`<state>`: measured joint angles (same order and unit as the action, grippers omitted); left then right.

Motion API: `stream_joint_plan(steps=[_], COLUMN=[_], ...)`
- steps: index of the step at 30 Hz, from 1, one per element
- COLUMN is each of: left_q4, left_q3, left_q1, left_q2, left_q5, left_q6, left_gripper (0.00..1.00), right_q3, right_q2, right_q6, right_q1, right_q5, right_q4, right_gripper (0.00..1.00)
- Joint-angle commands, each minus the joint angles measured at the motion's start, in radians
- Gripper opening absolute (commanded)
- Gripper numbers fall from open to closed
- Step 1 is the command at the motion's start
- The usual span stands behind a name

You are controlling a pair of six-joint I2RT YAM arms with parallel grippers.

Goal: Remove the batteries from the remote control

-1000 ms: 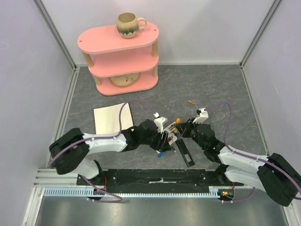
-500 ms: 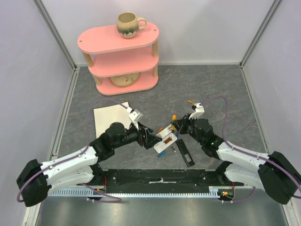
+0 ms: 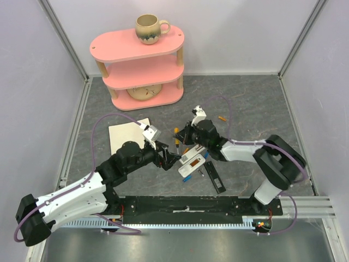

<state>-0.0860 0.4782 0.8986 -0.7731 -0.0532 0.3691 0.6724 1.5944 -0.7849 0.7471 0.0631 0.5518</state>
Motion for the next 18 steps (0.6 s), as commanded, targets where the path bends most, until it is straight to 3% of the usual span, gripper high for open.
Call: stream_joint_plan(steps=[1,5,11,18], left_q4=[0.029,0.040,0.072,0.080], left_q3=[0.022,0.011,0.005,-0.015], left_q1=[-0.003,-0.003,-0.003,-0.003], left_q2=[0.008,0.015,0.043,0.055], left_q5=[0.021,0.024,0.045,0.088], left_q6=[-0.035,-0.027,-0.024,-0.010], left_gripper=[0.91,0.91,0.91,0.90], right_q3=[0.154,0.237,0.319,0.296], right_q2=[0.137,0.260,0.355,0.306], right_q6=[-0.017,-0.005,0.019,0.067], right_q1=[0.005,0.003,0.003,0.001], right_q5=[0.030,0.027,0.052,0.041], right_q4=[-0.002,-0.058,-0.127,-0.115], right_gripper=[0.04,0.09,0.26,0.58])
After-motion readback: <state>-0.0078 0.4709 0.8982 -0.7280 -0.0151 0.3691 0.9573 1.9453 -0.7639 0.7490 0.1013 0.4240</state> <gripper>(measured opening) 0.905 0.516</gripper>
